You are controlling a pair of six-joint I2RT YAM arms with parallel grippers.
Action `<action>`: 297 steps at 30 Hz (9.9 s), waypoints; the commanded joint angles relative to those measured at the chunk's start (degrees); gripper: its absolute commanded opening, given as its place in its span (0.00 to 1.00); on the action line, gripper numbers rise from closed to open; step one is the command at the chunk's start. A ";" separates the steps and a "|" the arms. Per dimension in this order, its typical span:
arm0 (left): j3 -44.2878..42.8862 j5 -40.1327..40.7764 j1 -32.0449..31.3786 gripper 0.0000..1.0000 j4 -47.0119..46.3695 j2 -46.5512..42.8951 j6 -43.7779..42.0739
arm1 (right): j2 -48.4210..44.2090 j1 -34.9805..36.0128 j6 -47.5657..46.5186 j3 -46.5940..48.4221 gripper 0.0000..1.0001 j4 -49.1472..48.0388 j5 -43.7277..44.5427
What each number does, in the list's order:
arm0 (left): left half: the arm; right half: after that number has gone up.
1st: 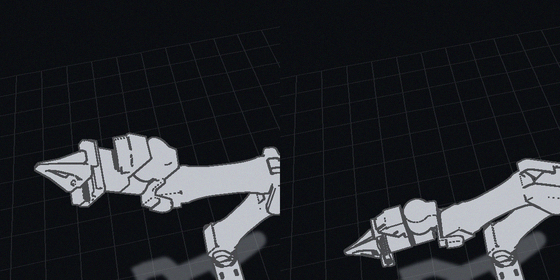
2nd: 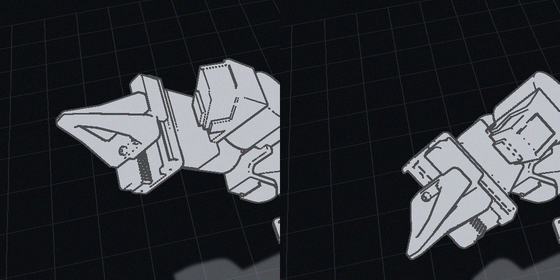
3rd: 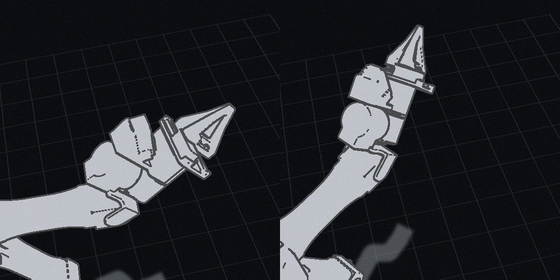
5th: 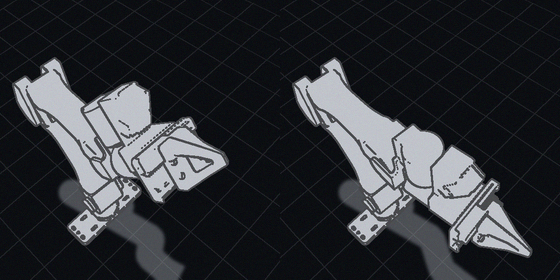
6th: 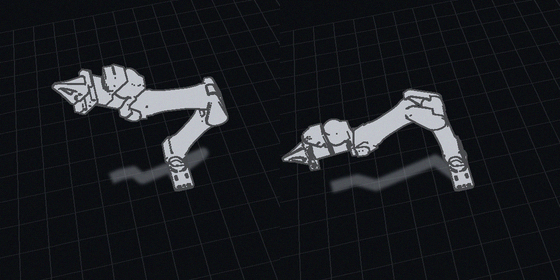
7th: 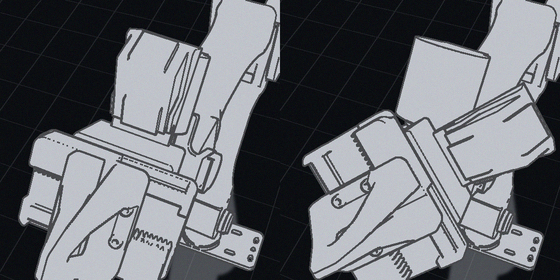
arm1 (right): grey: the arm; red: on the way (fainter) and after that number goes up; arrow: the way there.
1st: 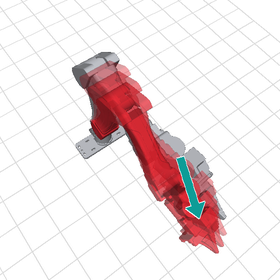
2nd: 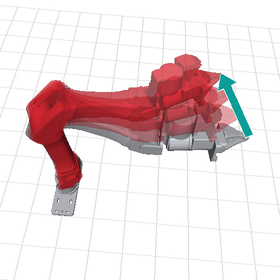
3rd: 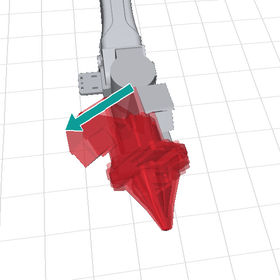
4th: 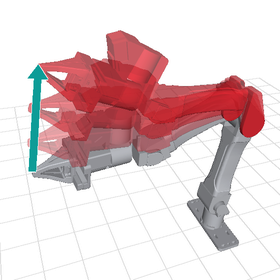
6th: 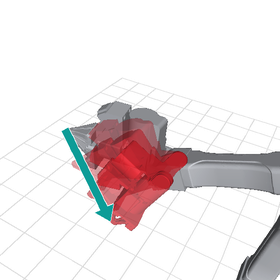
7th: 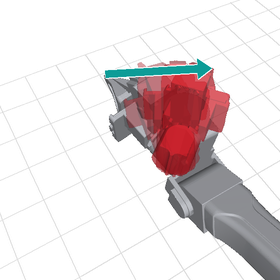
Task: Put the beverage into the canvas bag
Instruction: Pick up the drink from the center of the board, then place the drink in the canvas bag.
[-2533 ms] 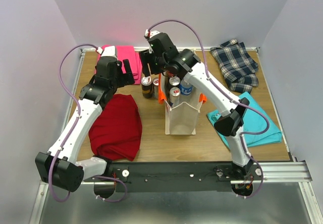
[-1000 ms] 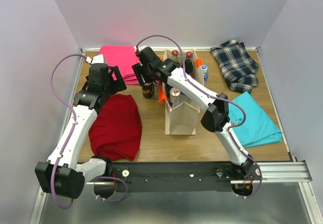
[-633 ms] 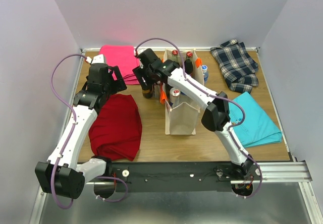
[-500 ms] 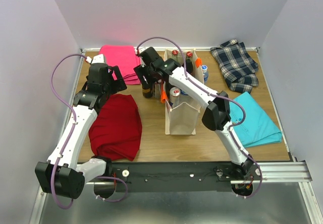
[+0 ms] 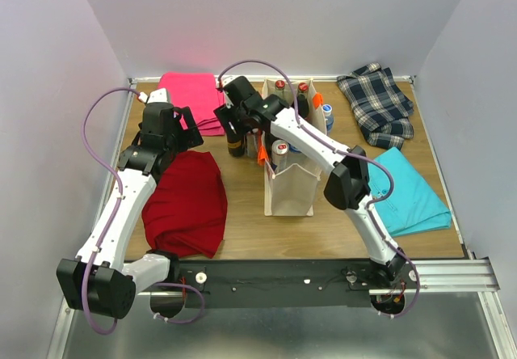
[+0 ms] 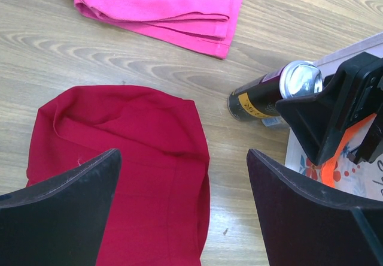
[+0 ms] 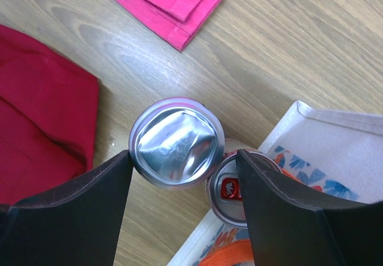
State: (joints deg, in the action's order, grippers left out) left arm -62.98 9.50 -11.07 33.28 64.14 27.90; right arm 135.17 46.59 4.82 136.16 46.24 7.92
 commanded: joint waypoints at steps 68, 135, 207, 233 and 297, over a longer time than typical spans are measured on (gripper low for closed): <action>0.67 -1.15 2.02 0.95 0.38 -2.18 2.95 | 3.43 2.28 -0.60 -0.81 0.55 -3.35 5.08; -0.30 -15.29 0.61 0.92 -6.64 0.46 -0.83 | -25.66 2.45 2.83 3.33 0.01 -8.88 7.28; -17.53 8.60 -37.53 0.72 11.63 13.82 -2.68 | -62.22 2.45 19.53 -37.98 0.01 14.76 15.37; -13.93 -2.20 -40.78 0.73 7.94 9.25 2.16 | -63.28 2.45 21.81 -50.55 0.01 9.40 15.54; -3.73 6.24 -43.95 0.00 15.24 6.08 -3.38 | -52.47 -5.37 19.00 -56.44 0.01 -14.15 24.34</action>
State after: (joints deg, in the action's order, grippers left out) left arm -67.68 12.12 -54.98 42.74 70.26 26.33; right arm 81.14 41.98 26.06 77.12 37.69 32.53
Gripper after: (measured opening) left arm 0.012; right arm 0.660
